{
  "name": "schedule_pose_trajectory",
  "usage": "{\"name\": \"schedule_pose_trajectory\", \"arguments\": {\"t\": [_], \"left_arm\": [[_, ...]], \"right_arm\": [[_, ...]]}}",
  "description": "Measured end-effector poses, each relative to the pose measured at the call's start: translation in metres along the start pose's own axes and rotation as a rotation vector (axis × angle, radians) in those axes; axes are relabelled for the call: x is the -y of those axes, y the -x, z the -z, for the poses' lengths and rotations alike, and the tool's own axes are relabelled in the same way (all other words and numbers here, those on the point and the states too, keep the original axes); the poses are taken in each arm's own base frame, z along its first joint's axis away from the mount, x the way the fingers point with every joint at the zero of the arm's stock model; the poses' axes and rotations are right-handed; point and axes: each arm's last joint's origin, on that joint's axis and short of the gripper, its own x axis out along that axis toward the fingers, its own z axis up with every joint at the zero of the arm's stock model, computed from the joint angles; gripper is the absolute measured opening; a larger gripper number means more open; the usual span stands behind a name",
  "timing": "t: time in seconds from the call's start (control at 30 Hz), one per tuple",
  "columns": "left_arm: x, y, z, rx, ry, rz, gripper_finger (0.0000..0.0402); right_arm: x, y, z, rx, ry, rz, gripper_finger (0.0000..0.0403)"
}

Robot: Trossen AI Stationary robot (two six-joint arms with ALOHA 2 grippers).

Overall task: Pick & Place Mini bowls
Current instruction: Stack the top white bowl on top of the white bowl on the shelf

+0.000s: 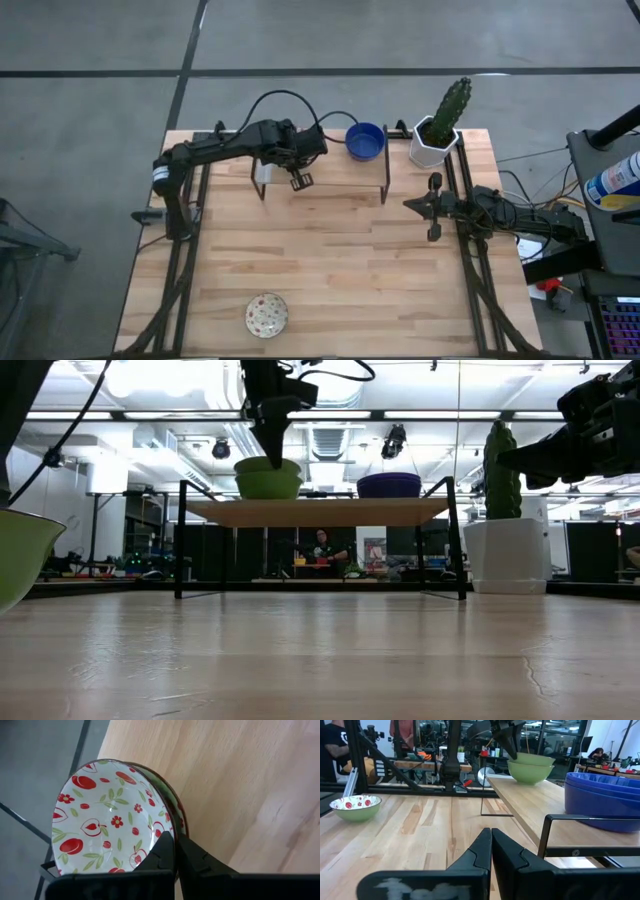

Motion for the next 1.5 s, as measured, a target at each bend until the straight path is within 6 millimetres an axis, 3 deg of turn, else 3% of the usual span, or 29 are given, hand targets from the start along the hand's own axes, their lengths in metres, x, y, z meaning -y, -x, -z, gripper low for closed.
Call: {"name": "schedule_pose_trajectory", "arguments": {"t": [0.2, 0.67, 1.03, 1.5], "left_arm": [[0.001, 0.0, -0.001, 0.009, 0.025, 0.03, 0.0004], [0.0, 0.001, -0.001, 0.012, 0.052, 0.02, 0.0071], [0.001, 0.018, -0.007, 0.075, 0.011, 0.012, 0.0073], [0.0, 0.01, -0.004, 0.049, 0.004, -0.107, 0.0073]], "right_arm": [[0.0, 0.0, 0.0, 0.0, 0.002, 0.0, 0.0008], [0.0, 0.0, 0.0, 0.0, 0.002, 0.0, 0.0008], [0.0, 0.0, 0.0, 0.0, 0.0, 0.0, 0.0008], [0.0, 0.0, 0.0, 0.0, 0.0, 0.0, 0.0008]]}}
